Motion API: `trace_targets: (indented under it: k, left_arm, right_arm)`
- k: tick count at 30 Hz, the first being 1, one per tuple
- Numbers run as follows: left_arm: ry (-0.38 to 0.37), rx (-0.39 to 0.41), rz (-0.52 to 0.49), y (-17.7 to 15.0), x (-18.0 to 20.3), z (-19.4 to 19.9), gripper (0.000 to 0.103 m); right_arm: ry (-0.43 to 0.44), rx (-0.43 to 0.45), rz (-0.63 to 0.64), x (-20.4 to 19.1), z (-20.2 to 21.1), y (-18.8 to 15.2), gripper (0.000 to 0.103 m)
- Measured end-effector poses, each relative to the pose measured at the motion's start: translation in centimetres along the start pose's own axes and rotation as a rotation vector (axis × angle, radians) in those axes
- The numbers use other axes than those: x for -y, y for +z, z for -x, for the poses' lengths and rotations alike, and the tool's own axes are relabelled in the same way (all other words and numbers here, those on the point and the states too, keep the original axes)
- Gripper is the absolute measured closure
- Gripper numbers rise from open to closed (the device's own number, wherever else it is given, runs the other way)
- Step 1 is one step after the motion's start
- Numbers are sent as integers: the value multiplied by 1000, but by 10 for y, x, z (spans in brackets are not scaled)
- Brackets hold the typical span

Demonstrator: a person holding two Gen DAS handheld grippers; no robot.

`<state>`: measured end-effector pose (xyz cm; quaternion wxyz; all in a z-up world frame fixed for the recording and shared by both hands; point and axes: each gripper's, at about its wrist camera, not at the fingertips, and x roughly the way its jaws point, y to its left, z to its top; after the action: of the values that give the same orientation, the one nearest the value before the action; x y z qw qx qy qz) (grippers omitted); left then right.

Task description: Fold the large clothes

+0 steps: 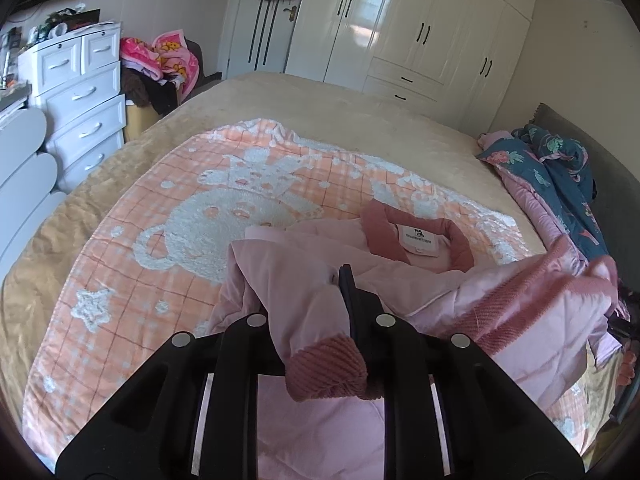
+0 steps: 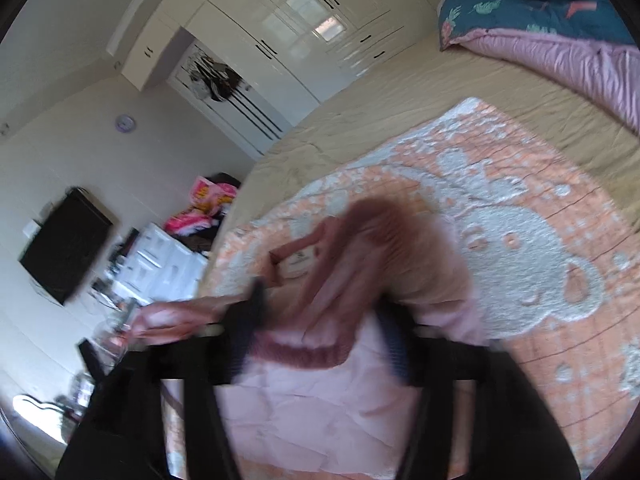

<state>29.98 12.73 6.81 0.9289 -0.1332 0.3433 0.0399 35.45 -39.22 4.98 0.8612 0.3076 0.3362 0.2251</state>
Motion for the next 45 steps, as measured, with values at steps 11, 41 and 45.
trace_targets:
  k: [11,41,45]
  left_arm:
    - [8,-11,6,0,3,-14,87]
    - [92,58,1,-34,-26,64,9]
    - [112,19,0,-47,-35,60,9]
  right_arm:
    - [-170,-5,152,-2,-9,-18,8]
    - [-350,46,262,0,53,-66,5]
    - [-387,41,328,-5,55,-73,5]
